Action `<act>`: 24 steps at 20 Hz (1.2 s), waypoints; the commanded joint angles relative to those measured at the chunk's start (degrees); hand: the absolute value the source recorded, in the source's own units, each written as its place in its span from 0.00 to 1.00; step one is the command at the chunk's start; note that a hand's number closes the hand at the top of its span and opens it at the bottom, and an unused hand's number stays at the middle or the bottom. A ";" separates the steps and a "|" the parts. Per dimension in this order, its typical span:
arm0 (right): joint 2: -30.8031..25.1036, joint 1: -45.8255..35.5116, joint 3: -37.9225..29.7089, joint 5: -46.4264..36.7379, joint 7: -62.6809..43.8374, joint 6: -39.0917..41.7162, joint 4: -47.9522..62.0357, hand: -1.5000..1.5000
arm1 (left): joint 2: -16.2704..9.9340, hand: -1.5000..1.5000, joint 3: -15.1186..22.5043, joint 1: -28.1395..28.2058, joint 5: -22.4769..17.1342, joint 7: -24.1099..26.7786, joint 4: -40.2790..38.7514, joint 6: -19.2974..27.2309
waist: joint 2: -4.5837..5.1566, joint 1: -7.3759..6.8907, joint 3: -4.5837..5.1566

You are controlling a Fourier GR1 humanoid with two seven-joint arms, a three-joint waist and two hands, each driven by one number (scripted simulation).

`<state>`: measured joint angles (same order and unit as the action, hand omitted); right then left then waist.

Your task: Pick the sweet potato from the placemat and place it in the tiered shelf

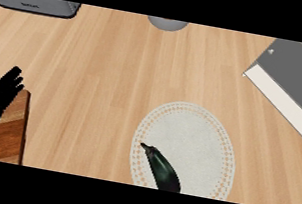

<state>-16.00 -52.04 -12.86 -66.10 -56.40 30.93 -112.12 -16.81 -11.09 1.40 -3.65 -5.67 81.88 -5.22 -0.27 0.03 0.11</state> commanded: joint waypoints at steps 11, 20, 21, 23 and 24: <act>-10.63 -5.34 -6.86 -3.46 3.07 0.88 19.27 1.00 | 1.27 0.50 0.38 0.66 -0.04 -1.75 3.29 -0.40 | 0.28 -0.60 -0.09; -10.89 0.84 -10.69 -3.22 9.15 -14.55 28.93 1.00 | 0.49 0.50 -0.81 1.12 0.15 -0.36 1.58 -1.91 | 0.44 -0.91 -0.12; -13.80 -0.85 -13.71 -0.85 11.58 -14.81 31.92 1.00 | 1.21 0.50 -0.06 -1.77 1.48 0.58 -1.24 -0.92 | 0.48 -0.55 -0.11; -13.30 -0.19 -12.73 -0.44 10.48 -14.96 32.26 1.00 | 2.19 0.50 0.33 -1.03 2.80 1.05 -1.60 0.22 | 0.37 -0.42 -0.09; -13.27 1.22 -12.74 -1.08 11.43 -17.58 34.77 1.00 | 2.70 0.50 0.33 -0.56 1.94 -1.61 1.45 0.75 | 0.38 -0.60 -0.11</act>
<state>-29.14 -52.35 -24.92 -67.26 -46.08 18.95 -82.55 -15.35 -11.20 0.37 -2.39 -6.91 82.59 -5.47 0.09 -0.46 0.00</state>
